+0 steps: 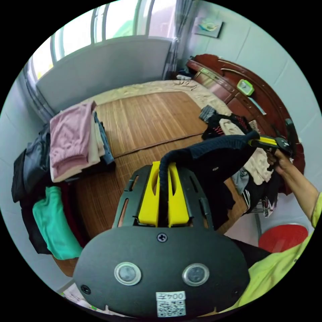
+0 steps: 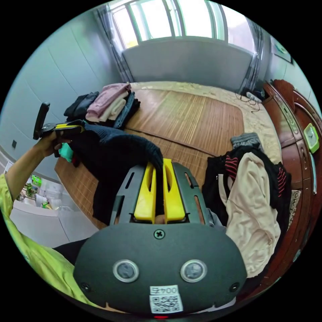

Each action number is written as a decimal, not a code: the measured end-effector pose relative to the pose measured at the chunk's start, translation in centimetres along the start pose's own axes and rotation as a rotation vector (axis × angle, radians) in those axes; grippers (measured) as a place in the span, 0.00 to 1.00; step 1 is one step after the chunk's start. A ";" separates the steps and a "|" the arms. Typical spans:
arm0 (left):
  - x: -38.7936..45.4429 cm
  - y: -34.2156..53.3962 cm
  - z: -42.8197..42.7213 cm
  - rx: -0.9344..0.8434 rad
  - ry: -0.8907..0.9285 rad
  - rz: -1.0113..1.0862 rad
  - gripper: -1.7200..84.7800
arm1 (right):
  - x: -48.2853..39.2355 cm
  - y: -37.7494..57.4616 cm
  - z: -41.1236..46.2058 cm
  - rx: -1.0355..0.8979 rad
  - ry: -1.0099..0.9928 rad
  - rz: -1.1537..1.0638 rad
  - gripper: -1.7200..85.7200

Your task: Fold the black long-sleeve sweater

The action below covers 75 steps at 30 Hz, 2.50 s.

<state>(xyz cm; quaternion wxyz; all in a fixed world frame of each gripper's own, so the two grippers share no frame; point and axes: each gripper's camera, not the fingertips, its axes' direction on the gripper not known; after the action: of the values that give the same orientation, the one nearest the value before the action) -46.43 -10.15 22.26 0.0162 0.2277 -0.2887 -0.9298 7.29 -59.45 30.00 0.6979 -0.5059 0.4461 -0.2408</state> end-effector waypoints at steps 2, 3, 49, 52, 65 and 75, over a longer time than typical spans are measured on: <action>-0.6 -1.0 1.6 -0.015 -0.026 0.002 0.03 | 0.3 -0.8 3.4 -0.029 0.008 0.016 0.06; -1.0 -1.6 2.0 -0.021 -0.040 0.008 0.03 | 0.5 -1.3 5.1 -0.031 0.008 0.028 0.06; -56.7 -12.6 -32.0 0.098 0.443 -0.229 0.03 | -0.3 -2.7 29.5 -0.055 -0.122 0.204 0.06; -58.8 -10.5 -31.6 0.244 0.502 -0.278 0.03 | -1.8 -1.0 30.4 0.088 -0.091 0.182 0.07; -68.1 -4.6 -35.7 0.482 0.567 -0.339 0.05 | -7.4 5.6 24.9 0.272 0.210 0.094 0.10; -60.5 8.2 -44.7 0.521 0.397 -0.187 0.03 | -19.9 21.6 12.4 0.434 0.423 0.109 0.03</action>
<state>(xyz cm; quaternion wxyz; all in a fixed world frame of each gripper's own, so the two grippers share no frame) 26.28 -30.91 19.19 -0.0720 0.4265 -0.4856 -0.7596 5.88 -29.62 18.82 0.6932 -0.2589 0.5462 -0.3927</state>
